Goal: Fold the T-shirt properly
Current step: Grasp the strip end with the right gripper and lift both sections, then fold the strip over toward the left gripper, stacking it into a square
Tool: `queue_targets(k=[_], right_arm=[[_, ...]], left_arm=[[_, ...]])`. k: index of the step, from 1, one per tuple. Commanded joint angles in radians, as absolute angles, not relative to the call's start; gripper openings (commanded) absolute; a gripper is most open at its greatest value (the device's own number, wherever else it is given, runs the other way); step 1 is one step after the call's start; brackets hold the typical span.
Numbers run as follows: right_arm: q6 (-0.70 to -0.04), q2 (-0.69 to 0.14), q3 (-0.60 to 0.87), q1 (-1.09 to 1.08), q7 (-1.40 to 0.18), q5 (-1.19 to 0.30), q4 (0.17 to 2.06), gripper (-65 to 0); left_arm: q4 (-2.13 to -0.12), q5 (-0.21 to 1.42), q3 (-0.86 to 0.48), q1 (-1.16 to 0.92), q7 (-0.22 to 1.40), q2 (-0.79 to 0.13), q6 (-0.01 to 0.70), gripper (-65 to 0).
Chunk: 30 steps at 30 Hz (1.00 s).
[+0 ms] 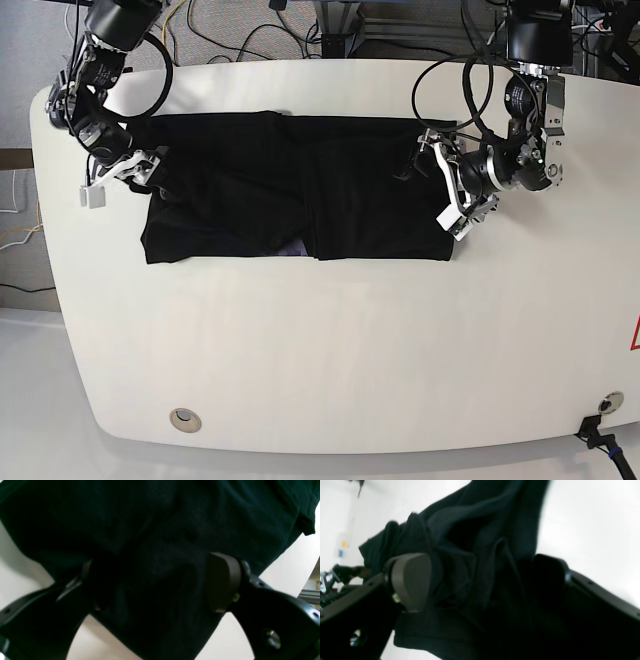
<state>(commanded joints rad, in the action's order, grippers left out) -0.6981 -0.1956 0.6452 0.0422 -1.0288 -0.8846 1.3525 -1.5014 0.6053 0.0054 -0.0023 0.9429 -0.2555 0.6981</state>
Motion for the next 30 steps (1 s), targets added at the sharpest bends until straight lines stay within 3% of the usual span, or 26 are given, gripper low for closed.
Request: queue_targets(k=[4,6,8,14,15,19,23,30], right_arm=[[-0.698,-0.191,0.601,0.042,-1.030,-0.885,1.362,-3.9],[-0.698,-0.191,0.591,0.042,-1.030,-0.883,1.362,-8.7],[-0.698,-0.193,0.590,0.038,-1.029,-0.883,1.362,-19.5],[-0.698,-0.200,0.588,0.022,-1.029,-0.883,1.365,-65.0],[-0.696,-0.200,0.588,0.022,-1.029,-0.883,1.385,-65.0],[-0.565,-0.193,0.588,0.053,-1.032,-0.886,1.563,-65.0],[-0.483,-0.173,0.570,0.085,-1.033,-0.891,1.753,-65.0],[-0.469,-0.087,0.473,0.125,-1.033,-0.891,1.920,-65.0]], left_arm=[[-1.501,0.605,0.005,-0.002,0.943,-0.254,0.698,-12.4],[-1.501,0.605,0.005,-0.002,0.943,-0.254,0.698,-12.4],[-1.501,0.605,0.005,-0.002,0.943,-0.254,0.698,-12.4],[-1.500,0.605,0.007,-0.002,0.943,-0.248,0.698,-12.4],[-1.498,0.605,0.008,-0.002,0.943,-0.246,0.698,-12.4],[-1.465,0.605,0.038,-0.004,0.943,-0.226,0.698,-12.4],[-1.420,0.605,0.084,-0.002,0.938,-0.193,0.698,-12.4],[-1.405,0.604,0.162,0.019,0.912,-0.110,0.698,-12.4]])
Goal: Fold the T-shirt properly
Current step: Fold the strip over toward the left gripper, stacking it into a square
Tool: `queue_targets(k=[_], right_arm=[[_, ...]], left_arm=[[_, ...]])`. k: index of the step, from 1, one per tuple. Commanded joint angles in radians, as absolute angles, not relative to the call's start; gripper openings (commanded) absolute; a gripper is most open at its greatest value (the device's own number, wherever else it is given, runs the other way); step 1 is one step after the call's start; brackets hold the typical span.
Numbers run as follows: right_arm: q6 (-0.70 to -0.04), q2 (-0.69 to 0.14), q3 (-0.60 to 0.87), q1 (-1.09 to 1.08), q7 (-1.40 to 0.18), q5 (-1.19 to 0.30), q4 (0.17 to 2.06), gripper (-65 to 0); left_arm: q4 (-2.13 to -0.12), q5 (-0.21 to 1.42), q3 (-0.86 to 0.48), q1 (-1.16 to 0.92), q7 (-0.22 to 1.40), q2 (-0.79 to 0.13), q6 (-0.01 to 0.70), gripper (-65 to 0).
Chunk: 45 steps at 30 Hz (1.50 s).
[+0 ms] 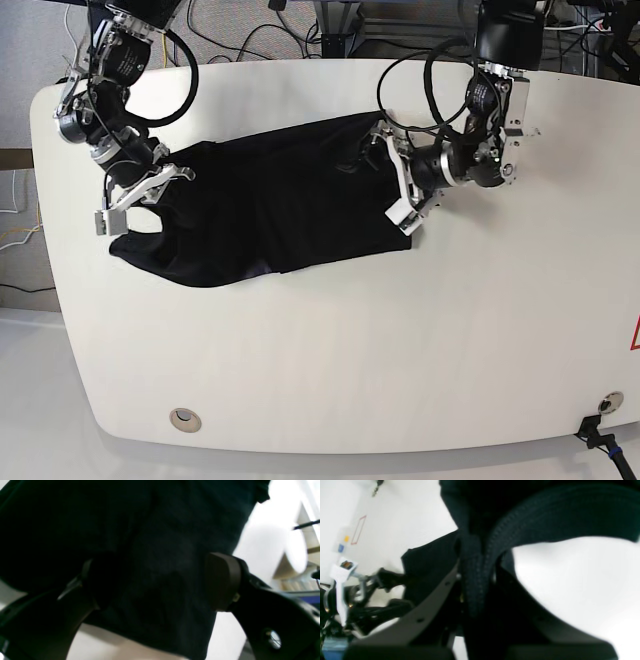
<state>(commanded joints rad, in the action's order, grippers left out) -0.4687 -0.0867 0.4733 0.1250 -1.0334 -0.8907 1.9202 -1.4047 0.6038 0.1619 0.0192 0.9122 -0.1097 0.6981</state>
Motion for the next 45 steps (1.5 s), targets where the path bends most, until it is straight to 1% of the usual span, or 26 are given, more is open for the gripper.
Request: queue_targets(k=[5,9,10,14,17,21,22,24,26,30,33,35,38,39,41,44,45], right_arm=[[-0.467,-0.028,0.311,0.128,-1.033,-0.885,1.933,-65.0],[-0.466,-0.021,0.226,0.128,-1.033,-0.885,1.933,-65.0],[-0.458,-0.021,0.211,0.128,-1.033,-0.886,1.933,-65.0],[-0.381,-0.021,0.113,0.128,-1.032,-0.888,1.933,-65.0],[-0.343,-0.021,0.064,0.125,-1.029,-0.885,1.931,-65.0],[-0.332,-0.007,0.053,0.122,-1.027,-0.883,1.928,-65.0],[-0.332,-0.004,0.053,0.122,-1.027,-0.883,1.928,-63.2],[-0.332,-0.004,0.053,0.120,-1.027,-0.883,1.926,-55.7],[-0.332,-0.004,0.053,0.120,-1.027,-0.883,1.926,-49.9],[-0.332,-0.004,0.050,0.119,-1.029,-0.881,1.926,-42.9],[-0.332,-0.005,-0.015,0.097,-1.029,-0.881,1.926,-38.5],[-0.332,-0.005,-0.062,0.091,-1.029,-0.878,1.926,-34.3],[-0.332,-0.001,-0.134,0.077,-1.029,-0.796,1.926,-27.3],[-0.332,0.001,-0.160,0.077,-1.029,-0.773,1.928,-25.8],[-0.332,0.002,-0.191,0.076,-1.029,-0.742,1.933,-25.3],[-0.332,-0.001,-0.153,0.064,-1.029,-0.699,1.948,-25.3],[-0.337,-0.019,-0.127,0.062,-1.029,-0.685,1.957,-25.3]], left_arm=[[-1.395,0.604,0.226,0.076,0.911,-0.067,0.698,-12.4],[-1.362,0.604,0.226,0.104,0.911,-0.059,0.698,-12.4],[-1.360,0.604,0.226,0.113,0.911,-0.059,0.698,-12.4],[-1.357,0.604,0.223,0.127,0.911,-0.065,0.698,-12.4],[-1.363,0.605,0.220,0.153,0.915,-0.073,0.698,-12.4],[-1.399,0.610,0.216,0.173,0.915,-0.116,0.698,-12.4],[-1.415,0.611,0.209,0.174,0.915,-0.136,0.698,-12.4],[-1.452,0.611,0.183,0.174,0.915,-0.148,0.698,-12.4],[-1.494,0.611,0.139,0.174,0.918,-0.168,0.698,-12.4],[-1.567,0.624,0.048,0.170,0.920,-0.217,0.698,-12.4],[-1.566,0.674,0.008,0.151,0.920,-0.275,0.698,-12.4],[-1.566,0.705,-0.004,0.131,0.918,-0.314,0.698,-12.4],[-1.567,0.734,-0.038,0.085,0.918,-0.344,0.698,-12.4],[-1.567,0.737,-0.056,0.073,0.917,-0.349,0.698,-12.4],[-1.567,0.737,-0.097,0.042,0.917,-0.351,0.698,-12.4],[-1.569,0.737,-0.117,0.007,0.918,-0.361,0.698,-12.4],[-1.570,0.739,-0.116,-0.007,0.918,-0.371,0.698,-12.4]])
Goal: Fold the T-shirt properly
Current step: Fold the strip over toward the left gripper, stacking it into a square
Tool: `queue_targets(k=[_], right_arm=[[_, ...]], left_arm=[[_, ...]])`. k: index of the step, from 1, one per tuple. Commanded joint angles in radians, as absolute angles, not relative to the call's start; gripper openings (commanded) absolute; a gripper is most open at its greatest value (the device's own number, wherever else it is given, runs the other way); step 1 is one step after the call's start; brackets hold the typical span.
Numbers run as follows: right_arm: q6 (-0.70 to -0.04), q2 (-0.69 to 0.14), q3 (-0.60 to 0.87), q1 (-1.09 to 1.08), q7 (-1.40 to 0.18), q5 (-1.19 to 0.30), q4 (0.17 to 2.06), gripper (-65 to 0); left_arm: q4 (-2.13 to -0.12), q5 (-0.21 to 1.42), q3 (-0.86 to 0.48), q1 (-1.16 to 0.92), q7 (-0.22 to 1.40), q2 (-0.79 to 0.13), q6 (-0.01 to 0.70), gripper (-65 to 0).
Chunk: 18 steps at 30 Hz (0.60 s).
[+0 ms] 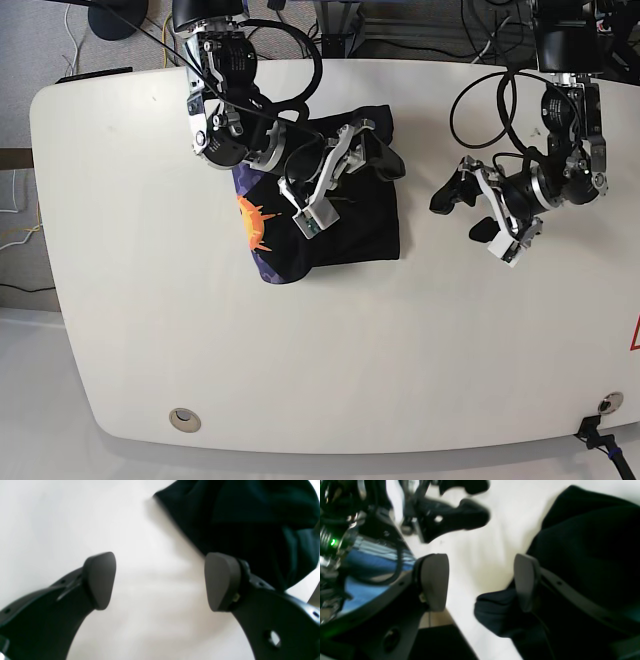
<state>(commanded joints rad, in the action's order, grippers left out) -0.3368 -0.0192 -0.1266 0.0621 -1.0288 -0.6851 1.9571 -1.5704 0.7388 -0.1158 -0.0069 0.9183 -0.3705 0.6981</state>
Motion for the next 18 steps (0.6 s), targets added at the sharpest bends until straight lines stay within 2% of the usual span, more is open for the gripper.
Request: queue_targets(k=[6,10,18], right_arm=[[-0.343,-0.131,0.027,0.056,-1.027,-0.677,1.971,-25.1],[-0.343,-0.157,0.045,0.059,-1.027,-0.671,1.968,-25.1],[-0.334,-0.154,0.005,0.062,-1.015,-0.662,1.891,-26.0]], left_arm=[[-1.626,0.733,-0.114,-0.067,0.918,-0.375,0.698,-12.4],[-1.624,0.733,-0.114,-0.071,0.918,-0.375,0.698,-12.4],[-1.627,0.733,-0.114,-0.081,0.918,-0.377,0.698,-12.4]])
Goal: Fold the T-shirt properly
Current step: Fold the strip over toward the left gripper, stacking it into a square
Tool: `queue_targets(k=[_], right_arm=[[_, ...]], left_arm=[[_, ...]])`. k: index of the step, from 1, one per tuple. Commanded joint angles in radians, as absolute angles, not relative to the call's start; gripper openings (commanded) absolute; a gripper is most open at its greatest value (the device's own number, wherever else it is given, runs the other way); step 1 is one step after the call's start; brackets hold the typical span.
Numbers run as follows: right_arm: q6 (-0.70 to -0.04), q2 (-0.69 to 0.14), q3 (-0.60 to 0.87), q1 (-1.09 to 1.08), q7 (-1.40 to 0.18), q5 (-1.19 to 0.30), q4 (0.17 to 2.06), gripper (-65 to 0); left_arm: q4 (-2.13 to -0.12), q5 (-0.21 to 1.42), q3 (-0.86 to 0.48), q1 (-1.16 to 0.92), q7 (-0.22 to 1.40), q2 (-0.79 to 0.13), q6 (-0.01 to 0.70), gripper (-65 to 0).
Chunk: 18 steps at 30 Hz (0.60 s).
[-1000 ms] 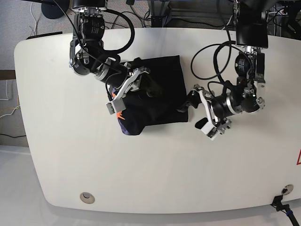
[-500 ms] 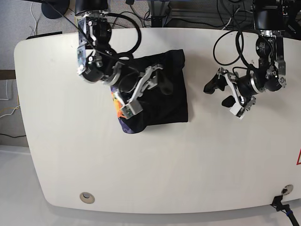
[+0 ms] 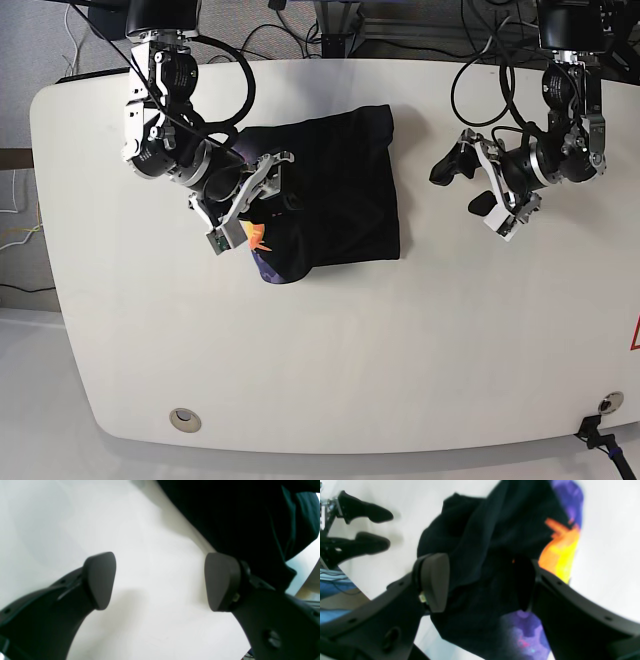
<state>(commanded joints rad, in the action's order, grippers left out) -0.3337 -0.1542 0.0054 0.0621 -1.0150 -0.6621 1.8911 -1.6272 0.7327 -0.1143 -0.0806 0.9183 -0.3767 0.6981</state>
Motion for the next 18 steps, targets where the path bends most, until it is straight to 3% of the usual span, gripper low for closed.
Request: queue_targets(k=[8,18], right_arm=[[-0.335,-0.151,-0.067,0.061,-0.998,-0.435,1.890,-58.7],[-0.332,-0.151,-0.062,0.064,-0.998,-0.249,1.891,-60.7]], left_arm=[[-1.627,0.733,-0.116,-0.101,0.918,-0.377,0.698,-12.4],[-1.627,0.733,-0.116,-0.108,0.918,-0.377,0.698,-12.4]])
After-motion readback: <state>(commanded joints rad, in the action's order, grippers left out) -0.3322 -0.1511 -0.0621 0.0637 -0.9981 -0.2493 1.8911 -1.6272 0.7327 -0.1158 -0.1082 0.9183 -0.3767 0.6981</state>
